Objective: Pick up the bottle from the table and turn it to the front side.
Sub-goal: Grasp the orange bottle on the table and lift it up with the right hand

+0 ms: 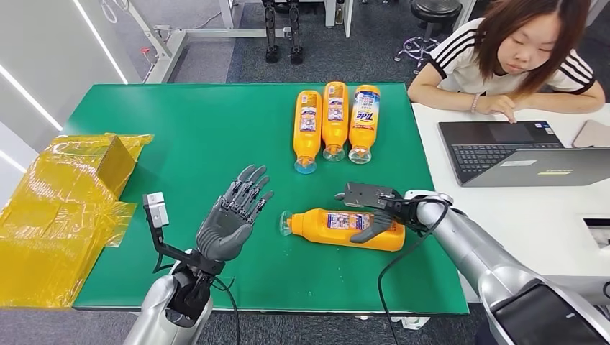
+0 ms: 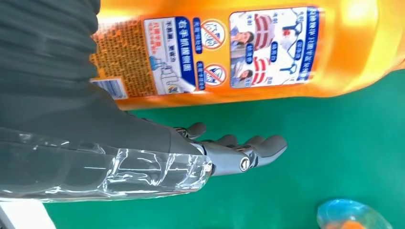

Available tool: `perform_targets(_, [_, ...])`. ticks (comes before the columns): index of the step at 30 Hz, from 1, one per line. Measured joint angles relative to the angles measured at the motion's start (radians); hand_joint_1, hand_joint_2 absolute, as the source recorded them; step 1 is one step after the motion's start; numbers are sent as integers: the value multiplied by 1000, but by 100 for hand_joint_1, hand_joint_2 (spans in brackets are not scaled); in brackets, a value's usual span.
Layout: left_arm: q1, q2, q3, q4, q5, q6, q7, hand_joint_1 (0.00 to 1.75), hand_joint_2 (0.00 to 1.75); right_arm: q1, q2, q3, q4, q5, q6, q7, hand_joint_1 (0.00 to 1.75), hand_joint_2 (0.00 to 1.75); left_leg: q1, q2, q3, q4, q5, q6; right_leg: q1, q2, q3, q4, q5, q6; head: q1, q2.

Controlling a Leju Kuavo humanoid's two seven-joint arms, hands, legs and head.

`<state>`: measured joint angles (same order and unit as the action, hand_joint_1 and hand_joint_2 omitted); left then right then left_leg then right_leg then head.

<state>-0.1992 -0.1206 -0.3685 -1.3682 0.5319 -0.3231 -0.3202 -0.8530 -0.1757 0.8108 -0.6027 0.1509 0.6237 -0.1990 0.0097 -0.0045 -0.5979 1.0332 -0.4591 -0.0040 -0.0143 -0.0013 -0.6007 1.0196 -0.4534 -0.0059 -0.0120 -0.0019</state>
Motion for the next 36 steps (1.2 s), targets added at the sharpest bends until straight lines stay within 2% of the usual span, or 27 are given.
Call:
perform_targets(10, [-29,-10,3,36,27,-19,23,0,175,-31,40,42,50,13,8,8,0,175,0,0,0,0,0,0,0,0,0,0,0,0,0,0])
perform_targets(17, [-38,-21,16,47,70,-27,62,0,175,-105,70,153,95,168,-12,118,0,175,0,0,0,0,0,0,0,0,0,0,0,0,0,0])
perform_targets(22, [-33,-25,25,48,69,-27,67,0,175,-145,73,217,114,210,-16,137,0,175,0,0,0,0,0,0,0,0,0,0,0,0,0,0])
perform_targets(26, [-32,-25,25,48,62,-26,67,0,175,-157,68,250,116,236,-33,148,59,175,0,0,0,1,0,0,0,0,0,0,0,0,0,0])
perform_targets(30, [-32,-25,25,48,61,-26,67,0,175,-158,67,253,116,237,-33,148,59,175,0,0,0,1,0,0,0,0,0,0,0,0,0,0])
perform_targets(34, [-32,-25,26,57,55,-27,60,0,175,-160,57,285,113,237,-63,134,153,175,0,0,1,1,0,0,0,1,0,0,0,0,0,0])
perform_targets(36, [-32,-25,26,63,53,-28,57,0,175,-159,50,293,109,238,-67,128,158,175,0,0,1,1,0,0,0,1,0,0,0,0,0,0])
